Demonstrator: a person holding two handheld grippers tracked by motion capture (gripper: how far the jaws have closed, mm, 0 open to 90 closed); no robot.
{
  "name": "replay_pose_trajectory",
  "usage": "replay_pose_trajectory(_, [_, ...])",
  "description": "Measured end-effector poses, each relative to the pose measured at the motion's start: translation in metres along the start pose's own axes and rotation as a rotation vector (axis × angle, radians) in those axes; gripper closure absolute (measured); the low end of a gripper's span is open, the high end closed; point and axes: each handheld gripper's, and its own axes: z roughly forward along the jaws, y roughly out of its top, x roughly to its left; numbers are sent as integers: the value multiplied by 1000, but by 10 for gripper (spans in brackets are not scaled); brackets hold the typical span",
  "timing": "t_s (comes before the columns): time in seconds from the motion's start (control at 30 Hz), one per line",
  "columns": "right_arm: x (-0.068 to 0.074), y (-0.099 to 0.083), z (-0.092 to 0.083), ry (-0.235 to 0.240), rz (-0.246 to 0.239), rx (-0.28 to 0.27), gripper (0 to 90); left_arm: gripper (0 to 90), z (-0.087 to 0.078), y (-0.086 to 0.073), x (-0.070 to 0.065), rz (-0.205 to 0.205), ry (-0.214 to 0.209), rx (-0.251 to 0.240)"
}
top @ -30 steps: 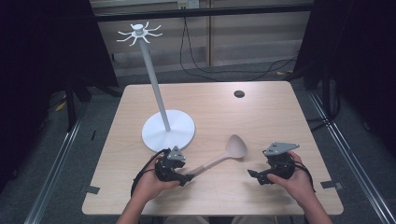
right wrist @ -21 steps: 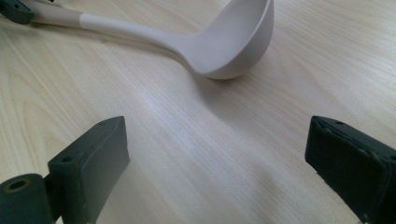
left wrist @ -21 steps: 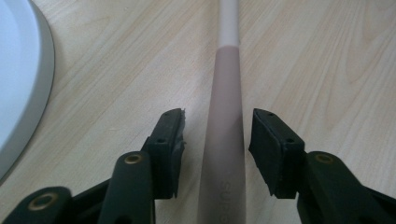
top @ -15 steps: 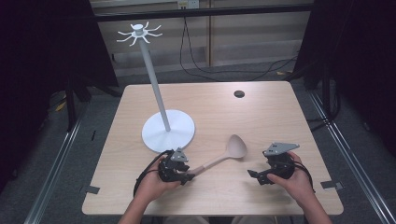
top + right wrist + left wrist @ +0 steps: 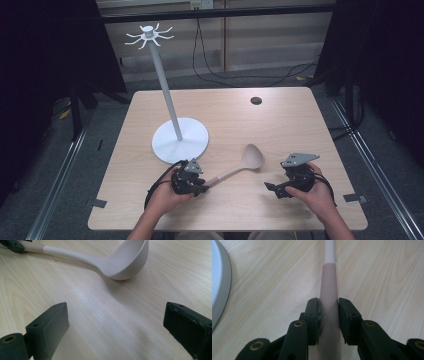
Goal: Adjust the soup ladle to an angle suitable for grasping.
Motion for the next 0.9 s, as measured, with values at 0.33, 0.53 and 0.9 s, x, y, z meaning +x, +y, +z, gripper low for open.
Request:
replay_pose_trajectory(0.33, [-1,-1,1,1,-4,-3,56,704,-10,-3,10,10,6,-16])
replay_pose_trajectory(0.53, [-1,-1,1,2,-4,-2,56,697,-16,-9,19,3,26,-31])
replay_pose_trajectory(0.9, [-1,-1,2,4,-5,-1,56,707,-2,-4,21,-31,15,-74])
